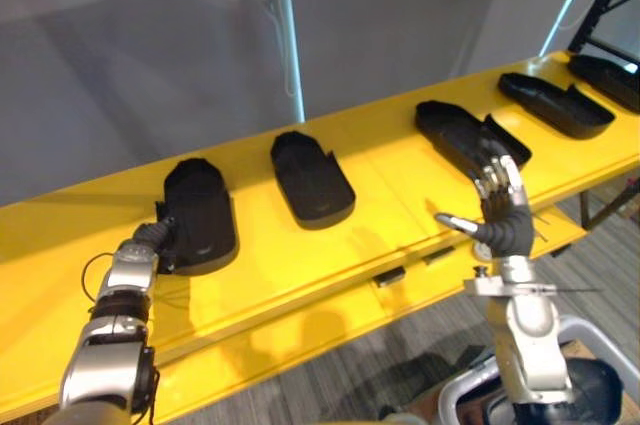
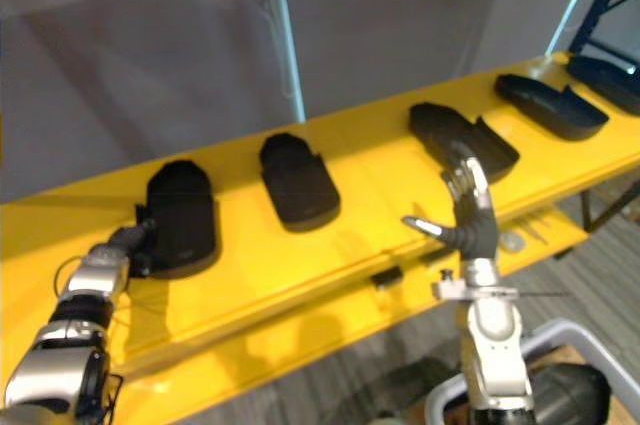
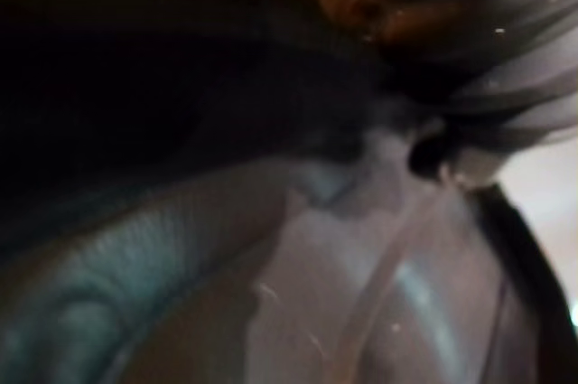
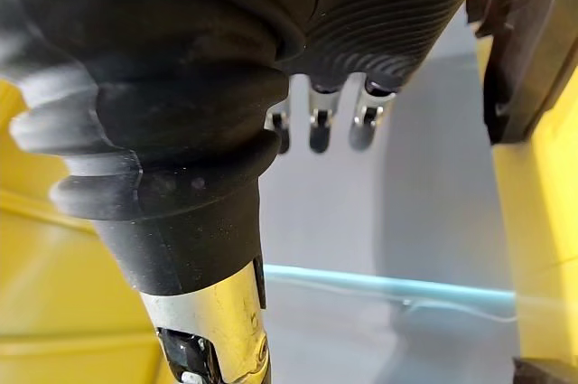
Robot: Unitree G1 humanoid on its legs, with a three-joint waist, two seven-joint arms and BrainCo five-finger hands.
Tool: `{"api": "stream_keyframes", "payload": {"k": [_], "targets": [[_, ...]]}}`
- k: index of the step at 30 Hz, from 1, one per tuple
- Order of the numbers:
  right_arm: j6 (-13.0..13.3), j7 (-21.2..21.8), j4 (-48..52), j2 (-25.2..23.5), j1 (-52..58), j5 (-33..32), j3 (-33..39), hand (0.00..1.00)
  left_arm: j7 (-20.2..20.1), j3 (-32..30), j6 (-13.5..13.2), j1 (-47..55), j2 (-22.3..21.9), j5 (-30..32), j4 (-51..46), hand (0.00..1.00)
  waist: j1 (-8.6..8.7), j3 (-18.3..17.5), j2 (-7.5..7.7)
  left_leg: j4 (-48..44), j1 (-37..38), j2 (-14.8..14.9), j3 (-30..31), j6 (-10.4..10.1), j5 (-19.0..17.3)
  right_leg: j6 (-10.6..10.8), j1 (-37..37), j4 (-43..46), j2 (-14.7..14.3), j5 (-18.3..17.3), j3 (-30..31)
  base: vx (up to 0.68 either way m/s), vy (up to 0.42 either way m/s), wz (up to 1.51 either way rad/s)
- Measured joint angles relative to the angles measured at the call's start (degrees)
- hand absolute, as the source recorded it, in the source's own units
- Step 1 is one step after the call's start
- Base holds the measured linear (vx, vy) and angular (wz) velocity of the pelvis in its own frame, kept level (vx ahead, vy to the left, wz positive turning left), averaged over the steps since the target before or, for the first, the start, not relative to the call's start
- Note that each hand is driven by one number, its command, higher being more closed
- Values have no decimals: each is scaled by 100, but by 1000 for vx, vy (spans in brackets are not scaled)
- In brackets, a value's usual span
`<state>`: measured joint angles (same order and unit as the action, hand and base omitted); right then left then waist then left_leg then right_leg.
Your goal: Walk over and take plastic housings, then place them on the shelf
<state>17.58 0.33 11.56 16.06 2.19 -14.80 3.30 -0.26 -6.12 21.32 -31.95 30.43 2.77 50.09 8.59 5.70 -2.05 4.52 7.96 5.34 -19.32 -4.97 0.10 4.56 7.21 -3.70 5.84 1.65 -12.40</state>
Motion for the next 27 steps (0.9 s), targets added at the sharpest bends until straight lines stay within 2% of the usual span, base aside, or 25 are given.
{"api": "stream_keyframes", "payload": {"k": [7, 11, 13, 16, 18, 22, 24, 25, 27], "targets": [[-2, -62, -7, 1, -39, -1, 5, 0, 86, 4, -43, 62, 0, -49, -152, 0, 0, 18, 29, 1, -3, 0, -2, -1, 2, 0, 0, -3, -1, 1, -1, 0, 0, 0], [-1, -64, -7, 1, -38, -3, 9, 0, 394, 2, -229, 69, 0, -59, -211, 0, 2, 48, 84, 1, -7, -1, -4, -2, 3, 1, -5, -7, -1, 6, 4, 0, 0, 0], [0, -52, -7, 1, -37, -3, 10, 0, 539, -4, -245, 79, 0, -38, -283, 0, -1, 47, 88, 1, -7, -2, -4, -2, 3, 1, -7, -10, 0, 7, 7, 0, 0, 0], [15, -10, -6, 1, -21, -4, 16, 0, 958, -65, -258, 246, 0, 33, -689, 0, 0, 47, 87, 1, -11, 0, -2, -2, 4, 1, -5, -26, -5, 7, 8, 0, 0, 0], [16, 8, -4, -18, 11, -14, 22, 0, 1381, -307, -437, 376, 0, 50, -1081, 0, -2, 48, 85, 0, -16, 0, 12, -2, 4, 2, -1, -25, -13, 8, -12, 0, 0, 0], [18, 18, 1, -52, 187, -13, 28, 0, 1951, -722, -780, 514, 2, 47, -2228, 0, -54, 51, 79, 1, -24, -15, 87, -1, 5, 4, 25, -25, 1, 6, -65, 0, 0, 8], [18, -23, 2, -94, 255, -12, 29, 0, 2236, -831, -1057, 532, 1, 71, -2703, 0, -57, 57, 67, 1, -20, -25, 154, 8, 11, 5, 68, -25, 10, 2, -149, -12, -1, 14], [19, -29, 13, -133, 278, -10, 28, 0, 2427, -962, -1285, 610, 2, 88, -3155, 0, -73, 51, 46, 1, -19, -28, 156, 8, 11, 6, 72, -25, 11, 0, -158, -18, -1, 9], [22, -41, 48, -171, 317, -5, 30, 0, 2573, -1083, -1502, 748, -4, 87, -3671, 0, -99, 50, 19, 2, -21, -32, 159, 9, 11, 6, 72, -25, 11, -1, -162, 0, 0, 0]]}}
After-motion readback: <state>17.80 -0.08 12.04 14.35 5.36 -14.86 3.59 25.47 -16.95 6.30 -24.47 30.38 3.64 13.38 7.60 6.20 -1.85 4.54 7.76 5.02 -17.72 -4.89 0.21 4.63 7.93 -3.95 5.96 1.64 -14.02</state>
